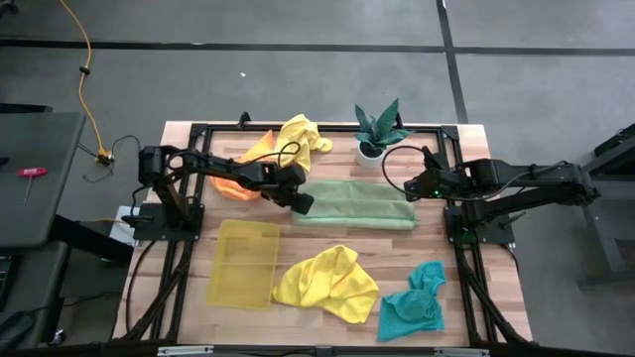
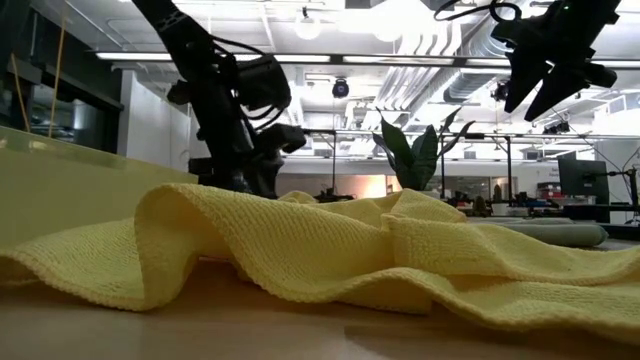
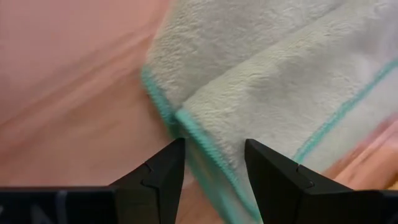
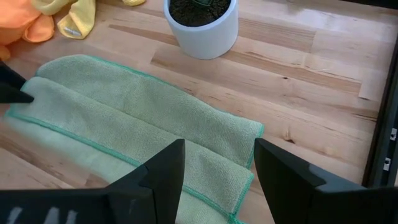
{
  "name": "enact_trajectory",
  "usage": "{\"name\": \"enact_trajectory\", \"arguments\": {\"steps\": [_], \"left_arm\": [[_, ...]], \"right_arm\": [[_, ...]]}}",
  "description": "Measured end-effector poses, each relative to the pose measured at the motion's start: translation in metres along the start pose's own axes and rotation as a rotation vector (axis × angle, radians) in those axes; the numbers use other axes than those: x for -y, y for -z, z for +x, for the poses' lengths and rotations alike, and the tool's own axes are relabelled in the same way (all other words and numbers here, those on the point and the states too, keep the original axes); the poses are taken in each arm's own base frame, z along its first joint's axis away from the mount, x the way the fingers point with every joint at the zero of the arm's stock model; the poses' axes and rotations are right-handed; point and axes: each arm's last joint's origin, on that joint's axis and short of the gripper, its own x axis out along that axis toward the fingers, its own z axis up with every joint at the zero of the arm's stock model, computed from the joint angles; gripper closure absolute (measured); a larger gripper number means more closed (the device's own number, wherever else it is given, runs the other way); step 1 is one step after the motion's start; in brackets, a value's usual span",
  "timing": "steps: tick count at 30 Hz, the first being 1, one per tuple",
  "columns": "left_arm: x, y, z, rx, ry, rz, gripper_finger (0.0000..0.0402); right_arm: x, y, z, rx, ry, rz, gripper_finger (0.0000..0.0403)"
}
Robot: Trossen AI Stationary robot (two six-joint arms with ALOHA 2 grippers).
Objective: Fold microfiber towels
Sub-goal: Fold the green microfiber cloth
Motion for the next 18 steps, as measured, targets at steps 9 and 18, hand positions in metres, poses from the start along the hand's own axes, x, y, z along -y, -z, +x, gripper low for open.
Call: {"name": "enact_trajectory", "arguments": {"steps": [9, 18], "left_arm": [[0.0, -0.007, -0.016, 0.04, 0.033, -0.004, 0.0243], [0.006, 0.001, -0.016, 0.042, 0.025, 0.004, 0.0243]], "right_arm": [[0.0, 0.0, 0.0, 0.001, -0.002, 0.001, 0.0217], [-0.001, 0.0, 0.0, 0.002, -0.006, 0.003, 0.0217]]}}
